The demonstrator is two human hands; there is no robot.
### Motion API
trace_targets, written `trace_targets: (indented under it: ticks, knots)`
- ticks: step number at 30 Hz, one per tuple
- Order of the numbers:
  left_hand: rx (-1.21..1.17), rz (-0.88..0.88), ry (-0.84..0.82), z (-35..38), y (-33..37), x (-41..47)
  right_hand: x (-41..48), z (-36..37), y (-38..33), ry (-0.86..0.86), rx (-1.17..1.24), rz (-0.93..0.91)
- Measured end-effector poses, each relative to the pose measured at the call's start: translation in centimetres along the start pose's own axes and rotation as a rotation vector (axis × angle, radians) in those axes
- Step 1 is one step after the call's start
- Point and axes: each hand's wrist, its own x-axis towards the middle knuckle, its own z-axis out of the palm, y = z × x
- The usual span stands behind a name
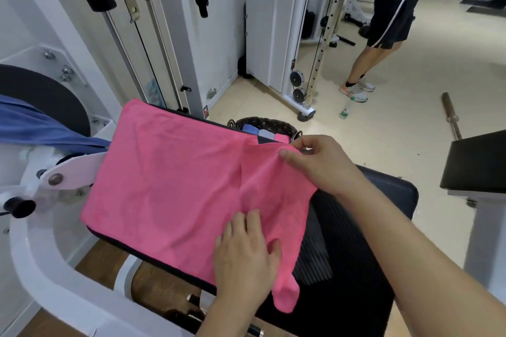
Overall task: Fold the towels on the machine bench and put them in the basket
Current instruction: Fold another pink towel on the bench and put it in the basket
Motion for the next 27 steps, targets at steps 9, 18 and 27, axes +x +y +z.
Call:
trace_targets:
  ticks: [9, 18, 27]
  knots:
    - [-0.268, 0.233, 0.027, 2.0, 5.9, -4.5, 1.1, -8.4, 3.0, -0.115, -0.696, -0.098]
    - [-0.043, 0.093, 0.019, 5.6, 8.0, -7.6, 1.2, -10.0, 8.4, -0.098, -0.678, -0.246]
    - [-0.037, -0.059, 0.013, 6.7, 9.9, -9.8, 1.3, -10.7, 9.2, -0.178, -0.642, -0.295]
